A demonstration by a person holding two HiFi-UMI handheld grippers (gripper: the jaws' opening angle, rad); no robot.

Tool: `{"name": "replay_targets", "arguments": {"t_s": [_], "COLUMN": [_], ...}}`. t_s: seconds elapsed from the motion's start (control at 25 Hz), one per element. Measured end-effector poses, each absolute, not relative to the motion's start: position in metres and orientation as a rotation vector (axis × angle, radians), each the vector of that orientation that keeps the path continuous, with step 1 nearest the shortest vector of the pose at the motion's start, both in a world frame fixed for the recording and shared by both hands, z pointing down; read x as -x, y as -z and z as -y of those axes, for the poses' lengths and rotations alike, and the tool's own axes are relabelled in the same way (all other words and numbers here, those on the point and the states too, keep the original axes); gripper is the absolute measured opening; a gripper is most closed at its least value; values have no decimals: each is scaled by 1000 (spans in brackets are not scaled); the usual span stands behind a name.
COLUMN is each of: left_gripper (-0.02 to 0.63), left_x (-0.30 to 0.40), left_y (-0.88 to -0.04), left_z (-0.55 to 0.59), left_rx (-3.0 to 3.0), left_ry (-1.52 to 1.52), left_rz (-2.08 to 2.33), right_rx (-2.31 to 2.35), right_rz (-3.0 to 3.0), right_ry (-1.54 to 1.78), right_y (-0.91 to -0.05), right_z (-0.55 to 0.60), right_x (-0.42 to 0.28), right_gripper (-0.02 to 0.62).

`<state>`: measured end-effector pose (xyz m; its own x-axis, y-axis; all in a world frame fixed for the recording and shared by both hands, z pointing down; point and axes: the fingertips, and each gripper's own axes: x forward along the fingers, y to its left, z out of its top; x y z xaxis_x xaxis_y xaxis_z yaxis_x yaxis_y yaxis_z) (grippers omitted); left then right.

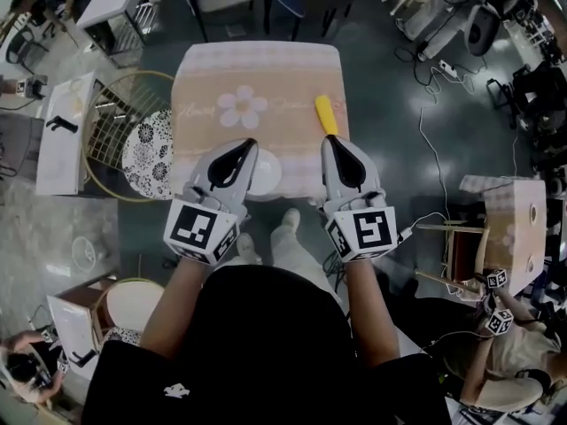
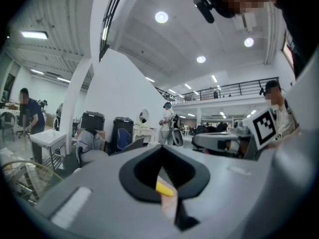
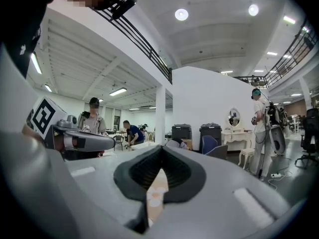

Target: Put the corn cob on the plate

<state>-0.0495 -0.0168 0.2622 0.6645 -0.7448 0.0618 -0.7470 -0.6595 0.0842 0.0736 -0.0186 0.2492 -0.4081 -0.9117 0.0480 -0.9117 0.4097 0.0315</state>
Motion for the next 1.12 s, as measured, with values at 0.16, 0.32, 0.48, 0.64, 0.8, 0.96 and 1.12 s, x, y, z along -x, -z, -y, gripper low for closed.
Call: {"name": "replay_targets", "arguments": {"t_s": [0.16, 0.32, 0.48, 0.64, 0.8, 0.96, 1.12], "left_gripper": [6, 6, 6, 6, 6, 6, 6], "left_x": [38, 24, 10, -3, -14, -20, -25], "left_y": [-268, -274, -283, -298, -308, -323, -338], "left_z": [33, 50, 63, 75, 89, 98, 103], "left_rx": [-2745, -2721, -2701, -2661, -2652, -2636, -2600], "left_ry": [-36, -42, -68, -92, -117, -160, -208], "left_rz": [1257, 1259, 1262, 1251, 1266, 1285, 1316], "right_rx": [-1654, -1629, -1604, -1578, -1549, -1522, -1483], "right_rz": [2594, 2592, 2594, 2593, 2584, 2584, 2581], "right_ry": [-12, -45, -62, -97, -141, -190, -235], "right_y": [-253, -264, -272, -285, -304, -327, -348], "right_z": [39, 57, 74, 89, 106, 122, 137], "right_x": [-86, -98, -110, -122, -134, -142, -150], "right_gripper": [2, 2, 2, 2, 2, 2, 2]}}
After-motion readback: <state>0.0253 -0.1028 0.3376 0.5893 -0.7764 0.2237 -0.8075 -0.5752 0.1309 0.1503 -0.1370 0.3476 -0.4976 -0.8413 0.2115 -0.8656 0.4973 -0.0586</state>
